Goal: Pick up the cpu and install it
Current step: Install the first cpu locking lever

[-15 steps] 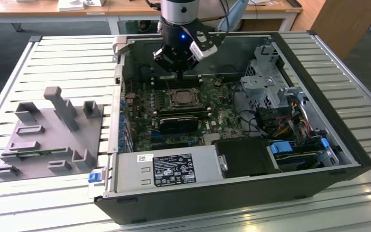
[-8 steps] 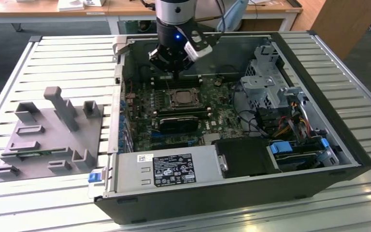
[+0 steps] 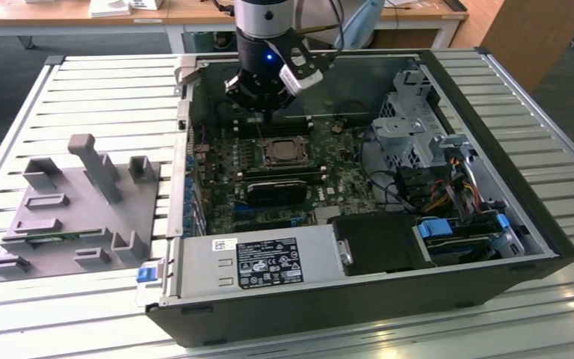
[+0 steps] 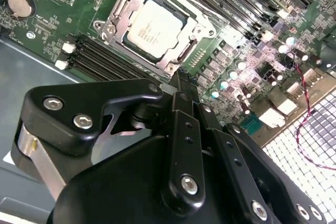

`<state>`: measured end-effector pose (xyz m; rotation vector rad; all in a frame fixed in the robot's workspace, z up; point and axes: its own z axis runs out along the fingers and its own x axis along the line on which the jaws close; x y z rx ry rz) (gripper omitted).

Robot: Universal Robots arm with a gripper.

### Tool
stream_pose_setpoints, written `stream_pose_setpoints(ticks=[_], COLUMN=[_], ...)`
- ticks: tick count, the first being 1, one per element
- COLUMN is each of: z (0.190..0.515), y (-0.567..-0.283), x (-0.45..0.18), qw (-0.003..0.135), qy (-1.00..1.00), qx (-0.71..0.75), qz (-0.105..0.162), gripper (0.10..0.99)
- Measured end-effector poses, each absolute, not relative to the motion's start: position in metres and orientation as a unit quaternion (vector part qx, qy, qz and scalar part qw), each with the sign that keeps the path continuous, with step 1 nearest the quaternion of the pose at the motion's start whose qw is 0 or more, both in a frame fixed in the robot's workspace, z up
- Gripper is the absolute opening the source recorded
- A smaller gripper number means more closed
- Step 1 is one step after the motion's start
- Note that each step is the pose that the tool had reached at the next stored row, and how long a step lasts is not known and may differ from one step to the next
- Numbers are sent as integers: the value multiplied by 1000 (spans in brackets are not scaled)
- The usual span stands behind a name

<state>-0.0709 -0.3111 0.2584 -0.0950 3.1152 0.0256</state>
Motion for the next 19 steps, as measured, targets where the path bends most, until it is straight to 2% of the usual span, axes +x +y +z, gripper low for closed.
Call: stream_pose_setpoints(ticks=[19], z=[257], y=[-312], x=[-100], qw=[12], qy=[999], qx=[-30], qz=[8], gripper=[106])
